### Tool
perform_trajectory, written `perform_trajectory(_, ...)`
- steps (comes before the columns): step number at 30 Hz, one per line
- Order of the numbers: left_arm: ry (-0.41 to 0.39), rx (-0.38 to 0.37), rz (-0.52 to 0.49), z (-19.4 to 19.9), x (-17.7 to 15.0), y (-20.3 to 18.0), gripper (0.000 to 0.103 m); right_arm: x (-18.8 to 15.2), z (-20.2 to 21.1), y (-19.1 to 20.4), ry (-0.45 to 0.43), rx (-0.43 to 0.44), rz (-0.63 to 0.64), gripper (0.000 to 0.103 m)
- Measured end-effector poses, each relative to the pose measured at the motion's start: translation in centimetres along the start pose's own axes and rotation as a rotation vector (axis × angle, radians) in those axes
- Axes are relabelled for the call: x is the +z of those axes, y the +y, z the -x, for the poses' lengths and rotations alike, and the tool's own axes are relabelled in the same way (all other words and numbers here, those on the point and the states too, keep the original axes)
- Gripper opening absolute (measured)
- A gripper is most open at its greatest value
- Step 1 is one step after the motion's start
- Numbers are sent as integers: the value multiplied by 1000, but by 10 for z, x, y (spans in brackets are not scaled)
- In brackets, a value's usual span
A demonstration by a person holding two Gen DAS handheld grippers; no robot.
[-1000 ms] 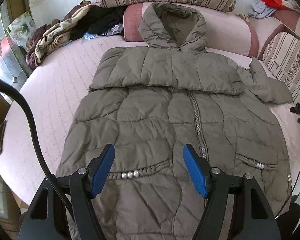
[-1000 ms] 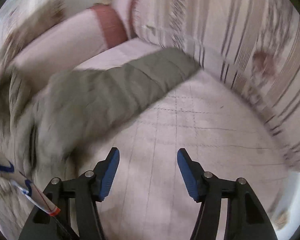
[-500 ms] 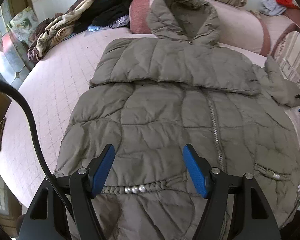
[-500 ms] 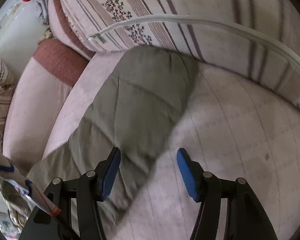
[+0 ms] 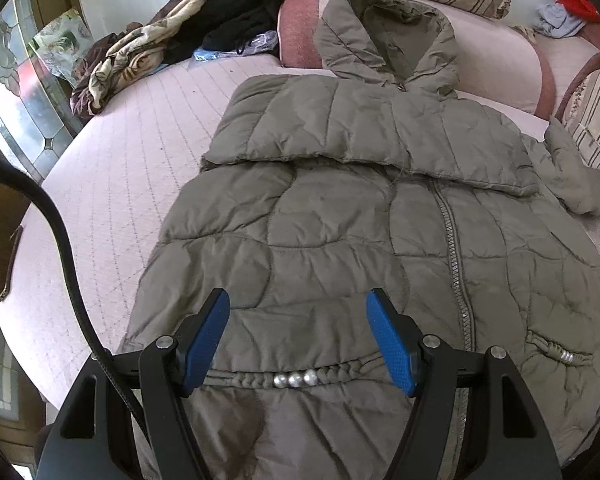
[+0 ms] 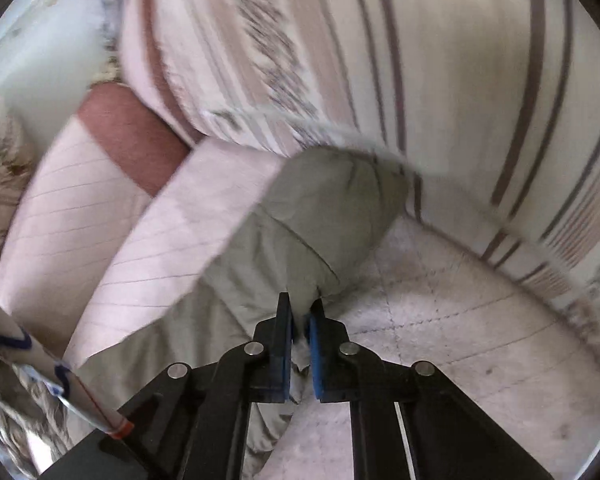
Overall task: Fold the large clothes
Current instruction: 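Grasp the sleeve cuff with the right gripper and fold it over the coat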
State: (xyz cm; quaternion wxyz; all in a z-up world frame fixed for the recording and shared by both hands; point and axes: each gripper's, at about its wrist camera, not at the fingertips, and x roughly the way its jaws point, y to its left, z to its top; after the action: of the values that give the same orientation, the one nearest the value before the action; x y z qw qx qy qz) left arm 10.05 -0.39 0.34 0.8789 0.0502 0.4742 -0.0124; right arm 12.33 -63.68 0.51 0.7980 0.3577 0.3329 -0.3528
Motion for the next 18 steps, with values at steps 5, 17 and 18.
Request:
perform_trajectory(5, -9, -1, 25, 8, -7, 14, 70, -12, 69, 53, -83, 48, 130, 7)
perform_trajectory(17, -66, 29, 100, 35, -18, 67, 70, -150, 170, 231, -75, 346, 518, 7)
perform_trajectory(18, -67, 32, 107, 35, -19, 72, 70, -164, 171, 242, -64, 365, 545, 7)
